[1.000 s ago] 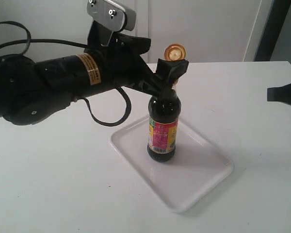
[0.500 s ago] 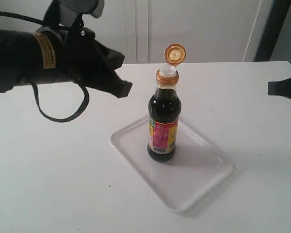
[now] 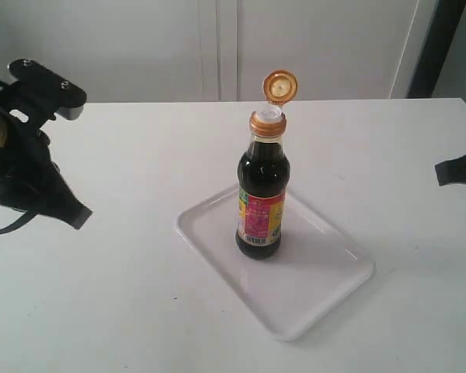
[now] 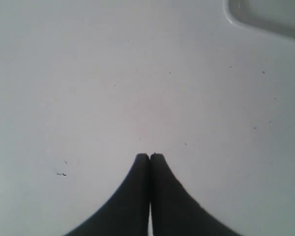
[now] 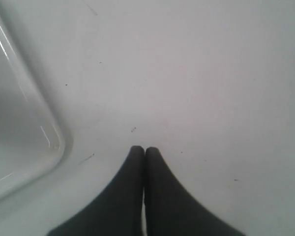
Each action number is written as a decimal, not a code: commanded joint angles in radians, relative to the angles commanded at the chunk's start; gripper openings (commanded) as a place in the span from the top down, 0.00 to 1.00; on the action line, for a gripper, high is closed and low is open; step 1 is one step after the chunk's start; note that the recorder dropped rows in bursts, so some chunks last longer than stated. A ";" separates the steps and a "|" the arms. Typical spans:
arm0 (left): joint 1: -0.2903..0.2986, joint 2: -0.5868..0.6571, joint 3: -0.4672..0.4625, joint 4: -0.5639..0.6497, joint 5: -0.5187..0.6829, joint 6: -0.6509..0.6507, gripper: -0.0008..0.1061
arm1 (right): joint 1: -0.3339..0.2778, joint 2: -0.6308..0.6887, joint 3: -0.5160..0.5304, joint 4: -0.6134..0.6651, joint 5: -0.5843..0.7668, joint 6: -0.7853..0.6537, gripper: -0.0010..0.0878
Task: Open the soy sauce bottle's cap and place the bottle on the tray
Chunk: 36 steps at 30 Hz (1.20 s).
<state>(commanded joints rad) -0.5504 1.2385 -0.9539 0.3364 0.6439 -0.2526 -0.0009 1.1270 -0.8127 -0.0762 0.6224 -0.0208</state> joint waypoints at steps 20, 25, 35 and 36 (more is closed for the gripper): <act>0.007 -0.417 0.329 -0.038 -0.239 -0.110 0.99 | 0.001 -0.547 0.297 -0.003 -0.320 0.078 0.99; 0.007 -0.531 0.390 -0.038 -0.243 -0.113 0.99 | 0.001 -0.693 0.375 -0.002 -0.317 0.089 0.99; 0.007 -0.756 0.503 -0.045 -0.304 -0.114 0.99 | 0.001 -0.927 0.501 -0.002 -0.362 0.122 0.99; 0.007 -0.795 0.527 -0.045 -0.330 -0.114 0.99 | 0.001 -0.957 0.522 -0.002 -0.384 0.122 0.99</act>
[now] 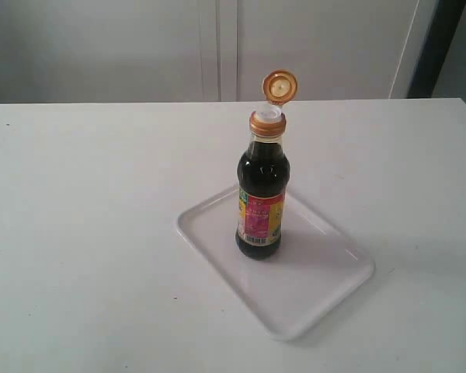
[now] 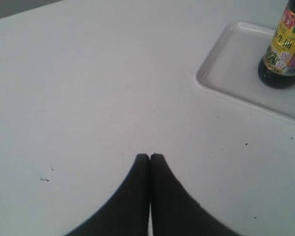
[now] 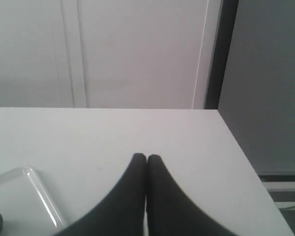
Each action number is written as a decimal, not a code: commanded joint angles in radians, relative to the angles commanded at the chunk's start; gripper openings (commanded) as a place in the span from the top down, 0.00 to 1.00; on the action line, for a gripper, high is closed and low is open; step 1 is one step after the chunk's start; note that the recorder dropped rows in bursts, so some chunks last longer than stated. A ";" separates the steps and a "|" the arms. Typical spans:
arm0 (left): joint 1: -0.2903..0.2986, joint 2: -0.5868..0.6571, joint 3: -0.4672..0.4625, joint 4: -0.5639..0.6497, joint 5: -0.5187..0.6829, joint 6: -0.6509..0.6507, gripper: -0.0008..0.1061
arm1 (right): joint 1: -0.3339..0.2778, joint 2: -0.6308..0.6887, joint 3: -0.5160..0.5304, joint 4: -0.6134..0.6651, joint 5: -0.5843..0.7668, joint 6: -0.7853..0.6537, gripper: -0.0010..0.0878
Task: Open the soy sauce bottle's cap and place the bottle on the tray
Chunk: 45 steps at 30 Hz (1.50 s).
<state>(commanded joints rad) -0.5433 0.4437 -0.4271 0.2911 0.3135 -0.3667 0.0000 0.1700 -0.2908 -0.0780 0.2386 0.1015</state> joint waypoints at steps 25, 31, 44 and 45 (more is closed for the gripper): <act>0.000 -0.136 0.090 0.007 -0.107 -0.005 0.99 | 0.000 -0.082 0.123 0.000 -0.043 0.008 0.99; 0.019 -0.164 0.132 -0.223 -0.119 0.248 0.99 | 0.000 -0.082 0.123 0.000 -0.043 0.008 0.99; 0.186 -0.314 0.260 -0.341 -0.128 0.334 0.99 | 0.000 -0.082 0.123 0.000 -0.043 0.008 0.99; 0.202 -0.326 0.274 -0.343 -0.128 0.336 0.99 | 0.000 -0.082 0.123 0.000 -0.043 0.008 0.99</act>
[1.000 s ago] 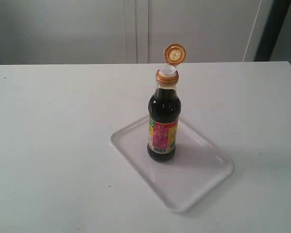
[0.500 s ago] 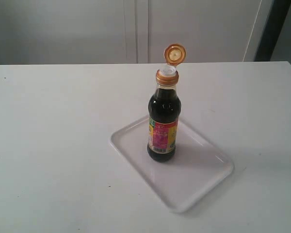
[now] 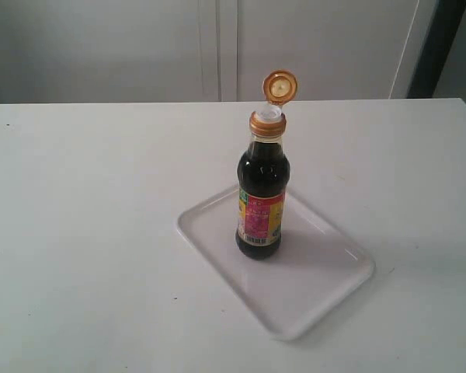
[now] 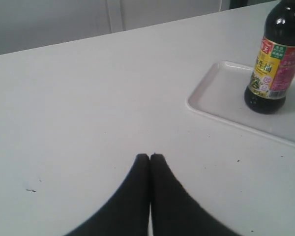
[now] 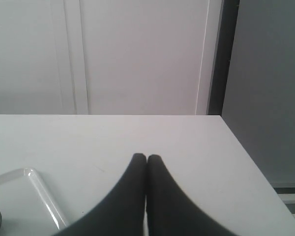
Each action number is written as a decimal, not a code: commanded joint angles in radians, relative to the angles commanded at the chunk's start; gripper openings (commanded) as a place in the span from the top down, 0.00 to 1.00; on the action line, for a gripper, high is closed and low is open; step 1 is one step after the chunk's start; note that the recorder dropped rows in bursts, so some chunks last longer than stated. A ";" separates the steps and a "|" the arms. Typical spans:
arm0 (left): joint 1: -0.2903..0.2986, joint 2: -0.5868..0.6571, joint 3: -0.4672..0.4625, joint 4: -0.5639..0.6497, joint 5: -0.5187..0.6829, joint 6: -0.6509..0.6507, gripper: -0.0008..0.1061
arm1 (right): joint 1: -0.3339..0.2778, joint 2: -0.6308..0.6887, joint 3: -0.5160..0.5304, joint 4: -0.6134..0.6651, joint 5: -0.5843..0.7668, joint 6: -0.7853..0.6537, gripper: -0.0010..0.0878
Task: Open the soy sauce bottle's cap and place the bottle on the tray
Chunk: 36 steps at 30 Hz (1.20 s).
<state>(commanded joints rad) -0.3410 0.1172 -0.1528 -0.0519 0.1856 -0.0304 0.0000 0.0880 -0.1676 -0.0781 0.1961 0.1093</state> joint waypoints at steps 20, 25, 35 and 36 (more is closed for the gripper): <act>0.173 -0.117 0.153 -0.031 0.033 0.005 0.99 | 0.000 0.000 0.000 0.000 0.000 0.000 0.99; 0.173 -0.117 0.153 -0.028 0.033 0.009 0.99 | 0.000 0.000 0.000 0.000 0.000 0.000 0.99; 0.173 -0.117 0.153 -0.028 0.021 0.009 0.99 | 0.000 0.000 0.000 0.000 0.000 0.000 0.99; 0.173 -0.117 0.153 -0.028 0.021 0.009 0.99 | 0.000 0.000 0.000 0.000 0.000 0.000 0.99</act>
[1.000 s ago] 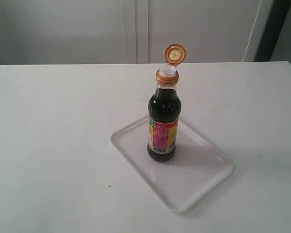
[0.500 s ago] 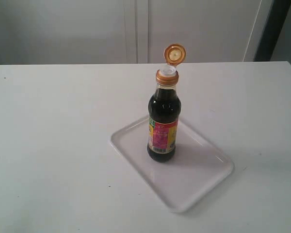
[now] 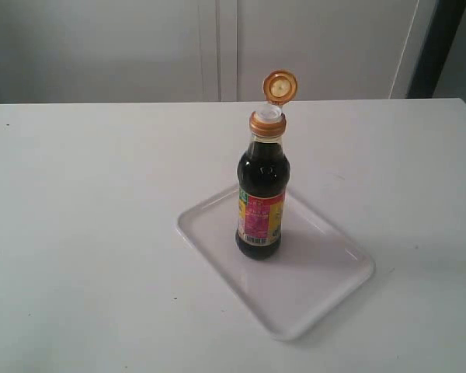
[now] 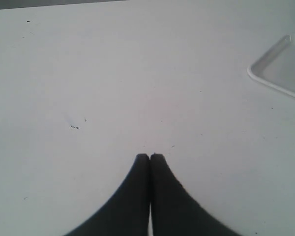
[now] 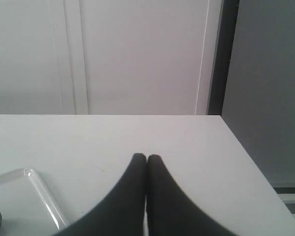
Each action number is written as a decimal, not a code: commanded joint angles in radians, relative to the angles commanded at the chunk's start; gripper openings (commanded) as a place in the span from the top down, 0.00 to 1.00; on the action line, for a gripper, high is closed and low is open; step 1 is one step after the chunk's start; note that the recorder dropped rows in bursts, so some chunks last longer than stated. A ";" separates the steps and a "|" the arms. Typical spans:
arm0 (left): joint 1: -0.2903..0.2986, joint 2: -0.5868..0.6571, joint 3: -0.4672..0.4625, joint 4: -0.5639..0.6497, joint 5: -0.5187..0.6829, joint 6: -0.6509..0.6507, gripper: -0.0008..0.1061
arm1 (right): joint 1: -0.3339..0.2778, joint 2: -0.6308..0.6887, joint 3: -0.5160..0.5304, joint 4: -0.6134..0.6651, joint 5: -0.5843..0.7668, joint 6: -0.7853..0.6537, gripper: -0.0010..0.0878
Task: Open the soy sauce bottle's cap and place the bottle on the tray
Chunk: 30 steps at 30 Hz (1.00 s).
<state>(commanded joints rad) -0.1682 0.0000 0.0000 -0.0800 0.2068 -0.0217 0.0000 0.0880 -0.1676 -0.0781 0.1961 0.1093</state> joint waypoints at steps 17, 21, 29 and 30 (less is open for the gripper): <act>0.000 0.000 0.000 0.000 -0.001 0.000 0.99 | 0.000 0.000 0.000 -0.002 0.002 0.000 0.99; 0.000 0.000 0.000 0.000 -0.001 0.000 0.99 | 0.000 0.000 0.003 0.013 0.017 -0.026 0.99; 0.000 0.000 0.000 0.000 -0.001 0.000 0.99 | -0.001 -0.008 0.058 0.110 0.027 -0.133 0.99; 0.000 0.000 0.000 0.000 -0.001 0.000 0.99 | -0.001 -0.017 0.064 0.110 0.027 -0.133 0.99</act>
<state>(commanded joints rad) -0.1682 0.0000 0.0000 -0.0800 0.2054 -0.0217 -0.0009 0.0709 -0.1041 0.0323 0.2234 -0.0235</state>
